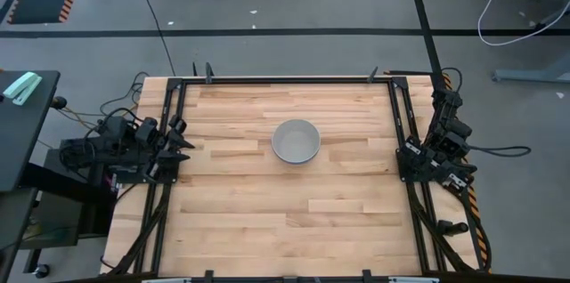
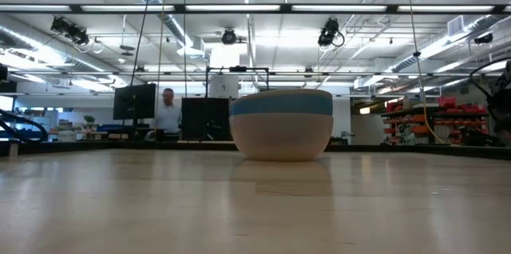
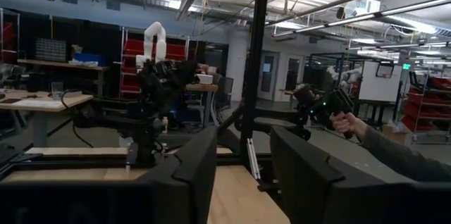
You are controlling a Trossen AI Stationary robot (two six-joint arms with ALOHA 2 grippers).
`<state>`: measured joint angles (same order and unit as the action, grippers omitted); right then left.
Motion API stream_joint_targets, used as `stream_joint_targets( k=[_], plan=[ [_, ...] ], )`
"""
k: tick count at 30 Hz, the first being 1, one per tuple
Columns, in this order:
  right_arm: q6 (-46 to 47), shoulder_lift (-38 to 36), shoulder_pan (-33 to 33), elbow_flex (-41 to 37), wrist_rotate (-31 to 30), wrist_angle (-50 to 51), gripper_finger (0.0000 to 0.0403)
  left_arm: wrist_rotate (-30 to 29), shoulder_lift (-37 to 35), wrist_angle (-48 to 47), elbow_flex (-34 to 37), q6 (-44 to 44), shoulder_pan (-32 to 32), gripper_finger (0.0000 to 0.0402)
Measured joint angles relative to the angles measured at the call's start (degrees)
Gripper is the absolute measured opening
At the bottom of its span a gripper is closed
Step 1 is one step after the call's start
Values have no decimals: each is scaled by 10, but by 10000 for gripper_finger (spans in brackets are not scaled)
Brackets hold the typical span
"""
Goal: Nest bowls inside each other
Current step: Return to Home Position
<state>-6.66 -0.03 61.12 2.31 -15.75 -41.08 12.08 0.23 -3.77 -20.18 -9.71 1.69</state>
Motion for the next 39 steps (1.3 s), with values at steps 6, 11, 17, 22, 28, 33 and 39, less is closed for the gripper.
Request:
stream_joint_targets(
  k=[6,11,17,22,28,33,39],
  plan=[
    [-22,0,0,0,0,-1,83,0,0,0,0,-1,0,136],
    [-15,0,-13,-1,-7,5,83,0,0,-8,0,0,0,143],
    [43,0,-69,-19,2,8,83,1,0,-10,0,-1,1,146],
    [87,1,-132,-19,67,12,83,13,0,-18,0,-2,1,137],
    [117,1,-210,-19,190,27,83,13,1,-28,0,-2,1,140],
    [157,1,-281,-19,224,50,83,13,1,-38,0,-2,1,147],
    [187,1,-372,-19,297,51,83,39,1,-39,0,-2,2,143]
  ],
)
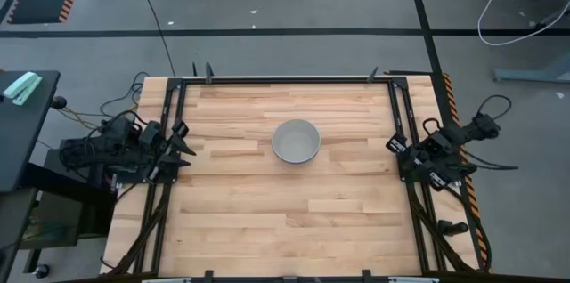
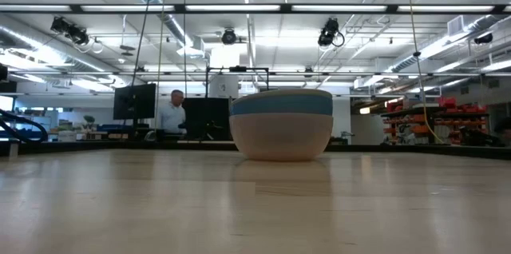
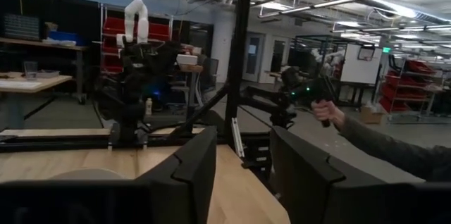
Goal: Nest bowls inside each other
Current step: Return to Home Position
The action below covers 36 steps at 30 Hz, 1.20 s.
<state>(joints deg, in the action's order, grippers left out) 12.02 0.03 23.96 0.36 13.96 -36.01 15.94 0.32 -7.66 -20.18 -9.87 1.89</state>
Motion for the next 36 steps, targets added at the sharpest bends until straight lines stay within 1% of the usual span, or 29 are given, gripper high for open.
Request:
stream_joint_targets(
  k=[3,8,14,20,26,30,32,36],
  plan=[
    [0,0,-41,0,30,0,83,0,0,0,0,0,0,139],
    [12,0,-104,0,52,1,83,0,0,-28,0,5,0,141],
    [15,0,-171,1,57,26,83,-3,0,-64,0,7,0,149],
    [25,0,-220,1,59,73,83,-26,0,-92,1,4,-1,141],
    [42,0,-239,1,90,73,83,-27,0,-33,61,4,-1,141],
    [50,0,-240,1,99,73,83,-33,0,-16,83,3,-6,148],
    [50,0,-240,1,103,73,83,-32,-1,31,100,4,-5,150],
    [50,0,-240,1,104,79,83,-33,-1,167,149,16,-6,149]
  ],
)
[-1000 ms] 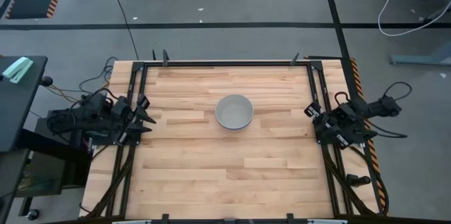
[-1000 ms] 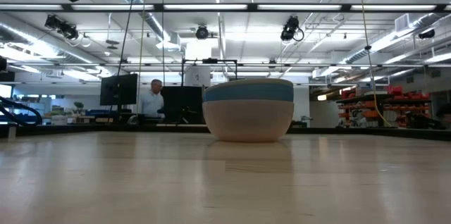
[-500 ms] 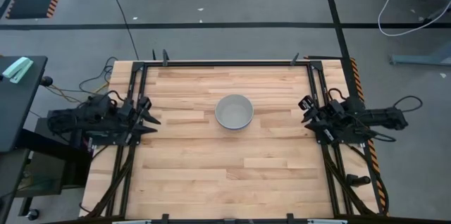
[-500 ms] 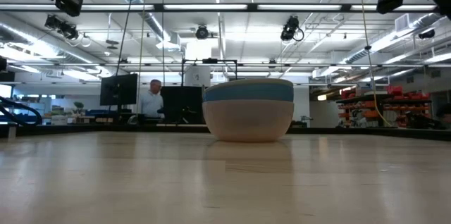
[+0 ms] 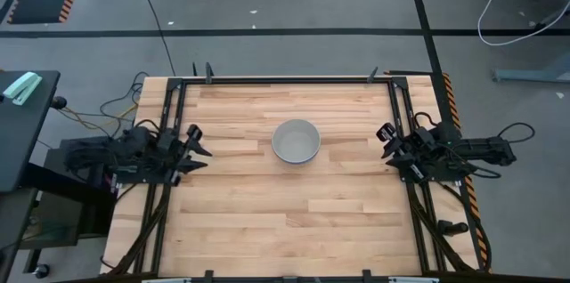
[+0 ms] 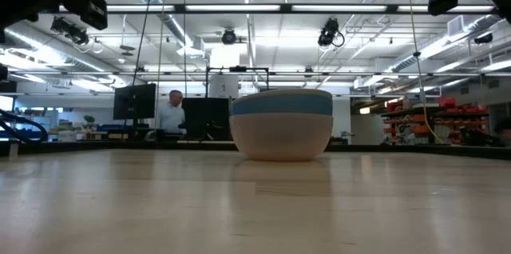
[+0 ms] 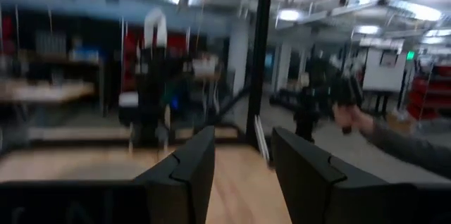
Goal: Nest bowls inside each other
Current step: Return to Home Position
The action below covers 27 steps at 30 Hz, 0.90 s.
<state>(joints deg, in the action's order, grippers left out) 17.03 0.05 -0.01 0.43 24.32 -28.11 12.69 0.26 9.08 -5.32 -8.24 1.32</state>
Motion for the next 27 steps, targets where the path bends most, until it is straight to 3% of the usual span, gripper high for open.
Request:
stream_joint_targets(
  k=[4,12,19,27],
  plan=[
    [0,0,0,0,0,2,83,0,0,98,49,7,0,142],
    [1,0,0,0,0,7,83,0,1,118,48,30,0,146],
    [-16,0,0,0,0,68,83,0,1,31,48,54,0,149],
    [-111,0,0,0,-3,155,83,-5,5,-60,47,75,0,139]
  ],
)
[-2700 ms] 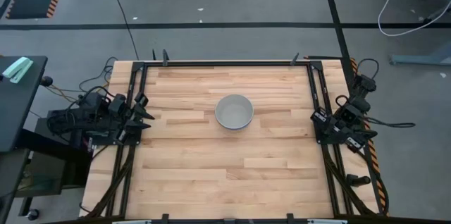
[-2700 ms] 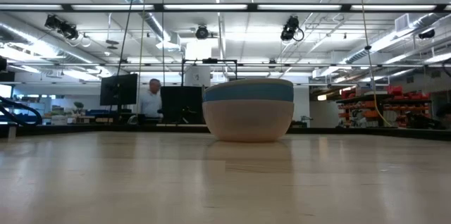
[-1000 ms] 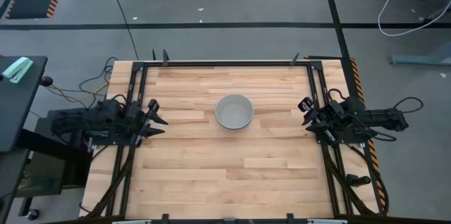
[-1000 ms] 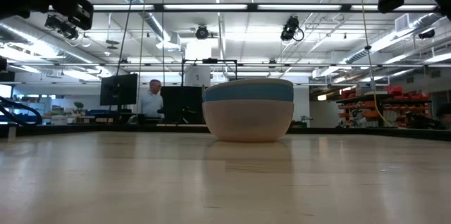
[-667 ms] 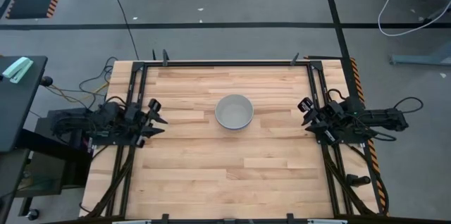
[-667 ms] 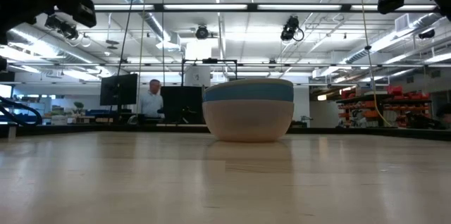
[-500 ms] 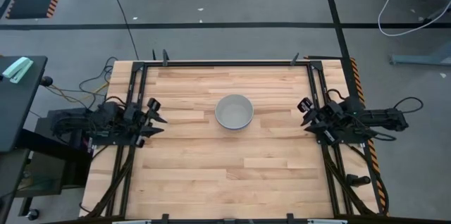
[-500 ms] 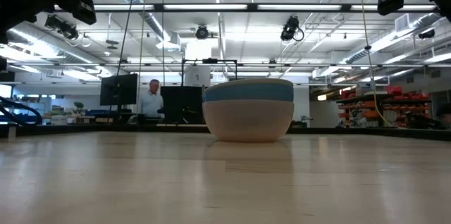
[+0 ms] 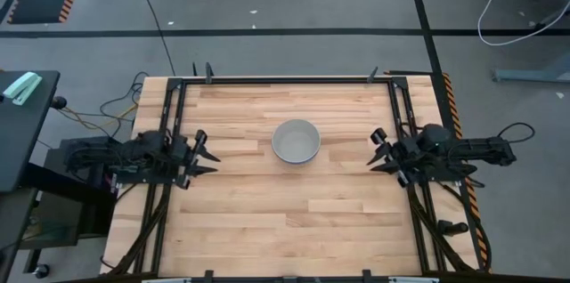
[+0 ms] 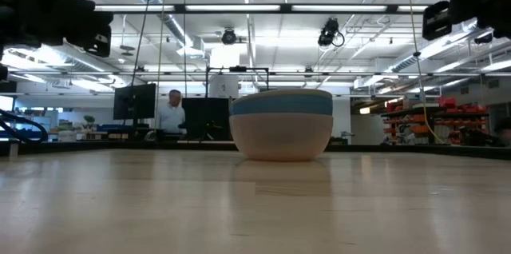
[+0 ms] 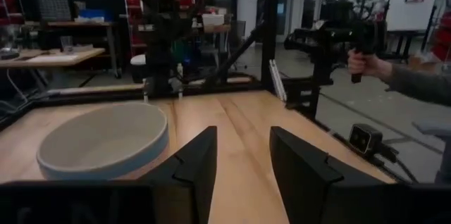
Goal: Nest bowls inside each other
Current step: Return to Home Position
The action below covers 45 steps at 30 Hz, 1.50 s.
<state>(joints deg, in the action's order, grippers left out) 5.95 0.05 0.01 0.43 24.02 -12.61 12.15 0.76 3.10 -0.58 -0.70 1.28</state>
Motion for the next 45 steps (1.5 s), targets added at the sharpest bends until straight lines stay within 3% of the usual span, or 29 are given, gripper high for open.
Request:
stream_joint_targets(
  k=[10,21,45],
  plan=[
    [-65,0,0,0,-6,83,83,-5,4,-7,0,18,-16,146],
    [-77,0,0,0,-106,91,83,-20,4,-11,0,20,-28,139],
    [-76,0,0,0,-107,91,83,-20,4,25,2,14,-28,142]
  ],
)
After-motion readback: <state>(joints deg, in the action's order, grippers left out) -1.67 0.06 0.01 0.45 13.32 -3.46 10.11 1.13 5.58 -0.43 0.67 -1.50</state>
